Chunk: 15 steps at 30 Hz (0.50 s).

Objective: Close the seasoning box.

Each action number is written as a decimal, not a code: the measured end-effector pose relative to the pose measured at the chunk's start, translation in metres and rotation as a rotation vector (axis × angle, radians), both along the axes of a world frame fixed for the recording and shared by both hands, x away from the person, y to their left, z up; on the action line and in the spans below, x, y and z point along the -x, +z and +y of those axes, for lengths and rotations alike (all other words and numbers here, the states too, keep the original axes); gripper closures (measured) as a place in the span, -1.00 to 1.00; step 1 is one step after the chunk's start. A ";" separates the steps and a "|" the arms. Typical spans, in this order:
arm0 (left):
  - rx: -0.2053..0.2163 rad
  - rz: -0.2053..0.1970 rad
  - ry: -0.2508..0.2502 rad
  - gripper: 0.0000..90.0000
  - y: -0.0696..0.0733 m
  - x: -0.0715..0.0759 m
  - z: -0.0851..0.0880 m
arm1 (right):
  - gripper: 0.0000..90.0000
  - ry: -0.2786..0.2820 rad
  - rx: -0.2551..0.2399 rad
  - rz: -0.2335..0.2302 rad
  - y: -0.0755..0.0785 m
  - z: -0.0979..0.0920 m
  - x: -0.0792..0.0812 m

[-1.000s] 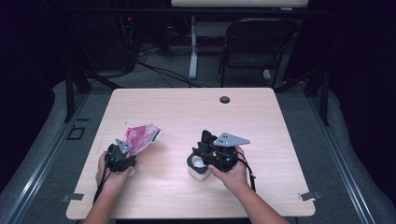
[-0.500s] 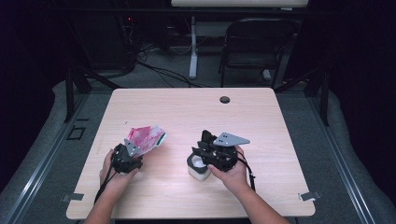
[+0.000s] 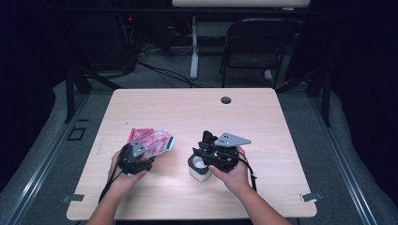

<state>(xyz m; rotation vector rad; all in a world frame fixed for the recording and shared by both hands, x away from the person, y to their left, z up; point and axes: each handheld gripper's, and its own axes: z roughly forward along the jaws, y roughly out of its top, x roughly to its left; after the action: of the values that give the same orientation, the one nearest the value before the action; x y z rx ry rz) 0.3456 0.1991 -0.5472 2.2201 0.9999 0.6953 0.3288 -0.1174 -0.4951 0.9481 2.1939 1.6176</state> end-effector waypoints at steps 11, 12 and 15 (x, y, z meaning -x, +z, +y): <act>0.054 0.007 -0.063 -0.17 0.005 0.003 -0.017 | 0.40 -0.007 -0.010 -0.016 0.008 -0.003 0.003; 0.059 0.005 -0.066 -0.17 0.007 0.004 -0.018 | 0.39 -0.006 -0.010 -0.020 0.009 -0.004 0.003; 0.077 0.000 -0.077 -0.17 0.010 0.005 -0.022 | 0.39 -0.021 -0.022 -0.027 0.014 -0.009 0.004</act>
<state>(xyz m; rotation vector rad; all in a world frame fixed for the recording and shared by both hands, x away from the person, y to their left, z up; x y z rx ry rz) 0.3404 0.1774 -0.5368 2.1795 0.9212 0.6129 0.3252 -0.1259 -0.4811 0.9469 2.1455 1.6382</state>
